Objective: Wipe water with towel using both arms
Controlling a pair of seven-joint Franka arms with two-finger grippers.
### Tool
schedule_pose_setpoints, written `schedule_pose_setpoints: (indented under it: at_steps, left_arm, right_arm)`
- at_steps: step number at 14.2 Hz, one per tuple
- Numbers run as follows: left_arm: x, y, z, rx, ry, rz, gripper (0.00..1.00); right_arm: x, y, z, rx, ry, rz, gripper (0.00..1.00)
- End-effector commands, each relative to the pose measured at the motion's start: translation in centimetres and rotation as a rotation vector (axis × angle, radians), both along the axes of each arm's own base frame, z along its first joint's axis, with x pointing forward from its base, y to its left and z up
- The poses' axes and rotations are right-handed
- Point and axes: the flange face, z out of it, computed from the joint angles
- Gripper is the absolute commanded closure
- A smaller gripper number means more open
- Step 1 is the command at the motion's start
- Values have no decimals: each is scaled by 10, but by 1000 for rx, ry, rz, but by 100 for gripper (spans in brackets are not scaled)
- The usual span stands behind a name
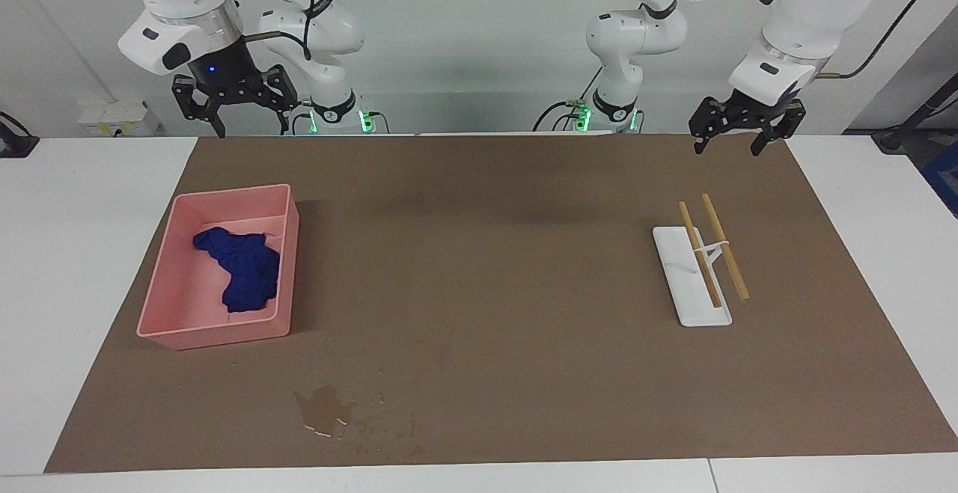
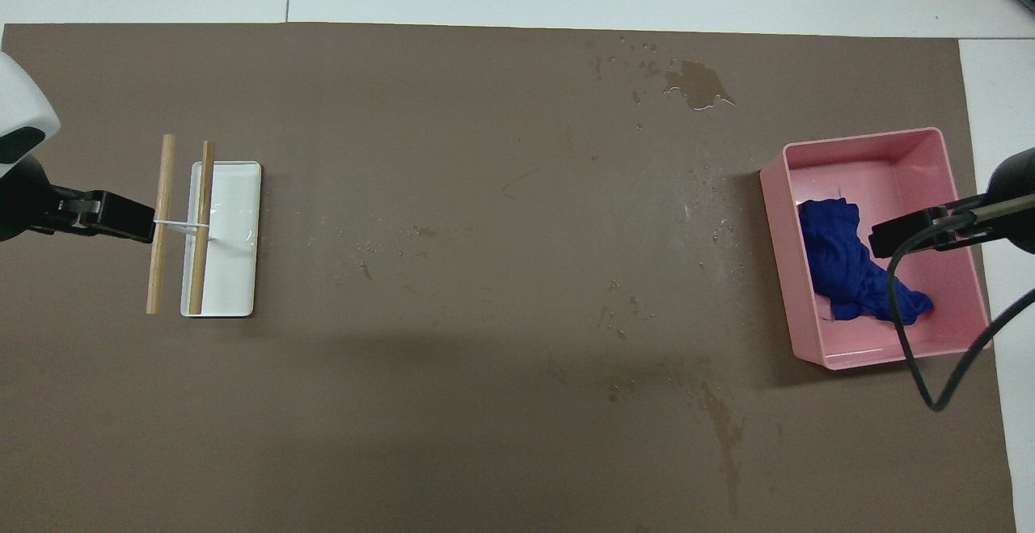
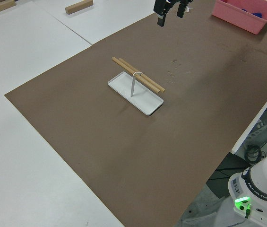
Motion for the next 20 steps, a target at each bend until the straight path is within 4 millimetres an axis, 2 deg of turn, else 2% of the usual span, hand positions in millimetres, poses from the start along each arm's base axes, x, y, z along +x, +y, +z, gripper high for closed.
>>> schedule_pose_setpoints:
  at_steps: [1,6,20]
  left_arm:
    - [-8,1,1,13,5,-4,0]
    - [-8,1,1,13,5,-4,0]
    - [-8,1,1,13,5,-4,0]
  right_arm:
    - [-8,-3,3,-11,-16,-4,0]
    - [-11,-9,4,-12,-7,-15,0]
    - [-11,-6,5,-12,-9,-10,0]
